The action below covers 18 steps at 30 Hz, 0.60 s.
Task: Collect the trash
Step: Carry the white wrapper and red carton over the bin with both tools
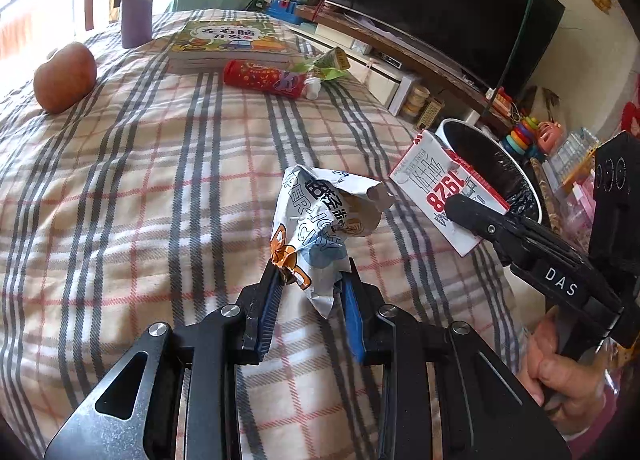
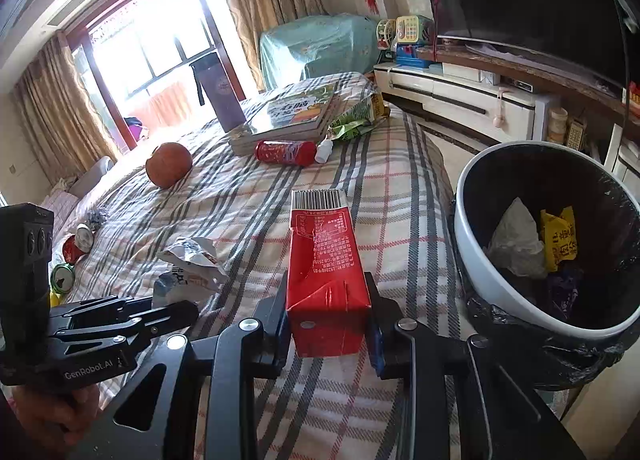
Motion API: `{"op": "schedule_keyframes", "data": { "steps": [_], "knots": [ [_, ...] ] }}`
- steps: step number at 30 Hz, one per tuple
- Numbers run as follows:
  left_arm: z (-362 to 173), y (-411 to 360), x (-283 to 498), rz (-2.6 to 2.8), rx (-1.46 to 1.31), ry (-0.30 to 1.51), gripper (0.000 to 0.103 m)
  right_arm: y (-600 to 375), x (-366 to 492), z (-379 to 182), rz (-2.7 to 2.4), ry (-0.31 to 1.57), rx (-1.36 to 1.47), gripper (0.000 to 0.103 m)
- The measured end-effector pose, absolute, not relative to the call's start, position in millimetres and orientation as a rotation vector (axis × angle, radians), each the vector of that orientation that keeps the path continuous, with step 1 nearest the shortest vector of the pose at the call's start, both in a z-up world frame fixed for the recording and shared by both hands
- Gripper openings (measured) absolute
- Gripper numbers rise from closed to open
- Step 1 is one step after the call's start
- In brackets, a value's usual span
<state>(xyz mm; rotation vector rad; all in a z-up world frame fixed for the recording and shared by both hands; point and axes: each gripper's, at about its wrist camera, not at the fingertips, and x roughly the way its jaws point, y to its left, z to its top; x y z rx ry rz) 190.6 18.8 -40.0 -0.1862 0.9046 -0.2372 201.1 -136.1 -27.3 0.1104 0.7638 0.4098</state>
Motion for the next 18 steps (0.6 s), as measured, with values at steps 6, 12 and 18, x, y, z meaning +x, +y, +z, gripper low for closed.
{"op": "schedule_keyframes", "data": {
  "steps": [6, 12, 18],
  "knots": [
    [-33.1, -10.1, 187.8, -0.287, -0.148, 0.896, 0.028, -154.9, 183.8, -10.6, 0.401, 0.719, 0.144, 0.031],
    [-29.2, -33.2, 183.9, -0.325, -0.123, 0.892, 0.028, -177.3, 169.2, -0.3, 0.373, 0.69, 0.171, 0.031],
    [-26.6, -49.6, 181.6, -0.35, -0.103, 0.886, 0.028, -197.7, 156.3, 2.0, 0.338, 0.676, 0.182, 0.031]
  ]
}}
